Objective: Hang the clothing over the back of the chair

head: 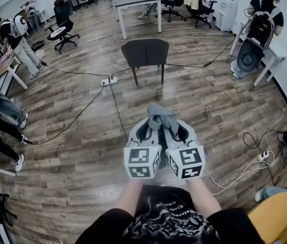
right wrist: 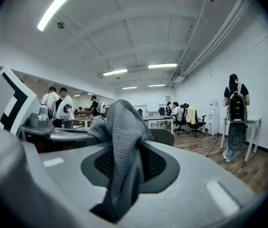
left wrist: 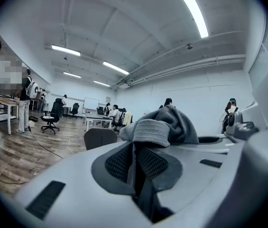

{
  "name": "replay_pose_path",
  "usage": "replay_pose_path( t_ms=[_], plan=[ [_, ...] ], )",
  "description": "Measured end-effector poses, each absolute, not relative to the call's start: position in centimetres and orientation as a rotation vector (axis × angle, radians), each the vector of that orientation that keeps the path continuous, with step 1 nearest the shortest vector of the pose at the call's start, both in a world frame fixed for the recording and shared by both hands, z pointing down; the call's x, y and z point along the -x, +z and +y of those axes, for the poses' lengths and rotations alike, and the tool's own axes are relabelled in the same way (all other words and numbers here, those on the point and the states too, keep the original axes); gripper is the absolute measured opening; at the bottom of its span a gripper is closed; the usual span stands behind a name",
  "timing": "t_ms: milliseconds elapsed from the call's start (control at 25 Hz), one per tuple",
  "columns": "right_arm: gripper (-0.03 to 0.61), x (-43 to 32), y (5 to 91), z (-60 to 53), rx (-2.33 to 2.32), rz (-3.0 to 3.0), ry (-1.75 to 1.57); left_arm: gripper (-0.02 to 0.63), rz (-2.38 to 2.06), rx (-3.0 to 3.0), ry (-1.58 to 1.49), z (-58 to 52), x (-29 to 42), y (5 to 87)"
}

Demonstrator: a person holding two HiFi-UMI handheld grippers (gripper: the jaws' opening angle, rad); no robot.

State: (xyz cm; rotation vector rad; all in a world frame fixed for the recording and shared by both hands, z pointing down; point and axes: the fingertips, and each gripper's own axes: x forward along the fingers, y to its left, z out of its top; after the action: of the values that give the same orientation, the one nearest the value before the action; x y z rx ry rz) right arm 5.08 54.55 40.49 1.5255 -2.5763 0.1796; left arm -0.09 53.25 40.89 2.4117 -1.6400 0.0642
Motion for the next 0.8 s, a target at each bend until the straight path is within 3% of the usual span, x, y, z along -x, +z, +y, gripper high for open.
replay_pose_path(
  t_ms=[800],
  plan=[
    [0.094,-5.2,40.7,47.5,-1.549,-2.554,0.221,0.038,-1.605,-2.424,0.058,45.7,0.1,41.1]
  ],
)
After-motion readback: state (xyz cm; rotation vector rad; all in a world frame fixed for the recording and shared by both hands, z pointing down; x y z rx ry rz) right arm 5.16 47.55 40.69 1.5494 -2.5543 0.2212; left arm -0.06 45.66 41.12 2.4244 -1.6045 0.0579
